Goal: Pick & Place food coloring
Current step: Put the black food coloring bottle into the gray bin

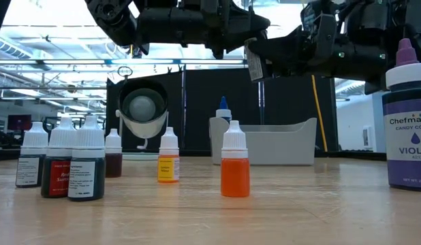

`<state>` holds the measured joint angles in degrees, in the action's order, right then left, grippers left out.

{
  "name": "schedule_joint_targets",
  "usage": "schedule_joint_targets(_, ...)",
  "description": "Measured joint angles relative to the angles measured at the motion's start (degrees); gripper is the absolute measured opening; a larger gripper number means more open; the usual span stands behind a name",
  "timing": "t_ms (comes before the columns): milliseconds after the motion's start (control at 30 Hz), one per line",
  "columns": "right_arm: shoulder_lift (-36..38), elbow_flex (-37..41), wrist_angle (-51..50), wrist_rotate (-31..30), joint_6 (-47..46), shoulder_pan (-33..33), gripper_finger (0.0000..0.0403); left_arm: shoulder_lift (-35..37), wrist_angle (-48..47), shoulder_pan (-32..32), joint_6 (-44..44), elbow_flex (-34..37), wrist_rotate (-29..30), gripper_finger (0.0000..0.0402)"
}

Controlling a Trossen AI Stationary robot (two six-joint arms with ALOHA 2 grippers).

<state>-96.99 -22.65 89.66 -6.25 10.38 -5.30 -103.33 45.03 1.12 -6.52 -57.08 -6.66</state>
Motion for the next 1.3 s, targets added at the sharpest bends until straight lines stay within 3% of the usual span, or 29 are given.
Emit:
schedule_joint_targets(133, 0.0, 0.0, -0.01, -0.73, -1.32, 0.04, 0.0132, 0.0, -0.14, -1.12, 1.51, 0.0, -0.31, 0.014)
schedule_joint_targets(300, 0.13, 0.0, -1.07, -4.47, -1.37, 0.11, 0.0179, -0.08, -1.07, -2.05, 1.7, 0.09, 0.62, 0.014)
schedule_joint_targets(667, 1.86, 4.5, -2.44, -4.69, -2.69, 1.6, 0.0263, -0.22, -1.31, -3.56, 1.75, 0.09, 0.7, 0.014)
schedule_joint_targets(1100, 15.57, 14.83, -1.24, -7.62, -3.68, 1.49, 0.0261, -8.29, 5.85, -4.08, 1.4, 0.07, 4.02, 0.014)
schedule_joint_targets(1300, 17.98, 16.41, -1.58, -7.49, -3.71, 1.49, 0.0259, -11.12, 6.02, -4.08, 1.33, 0.07, 6.33, 0.014)
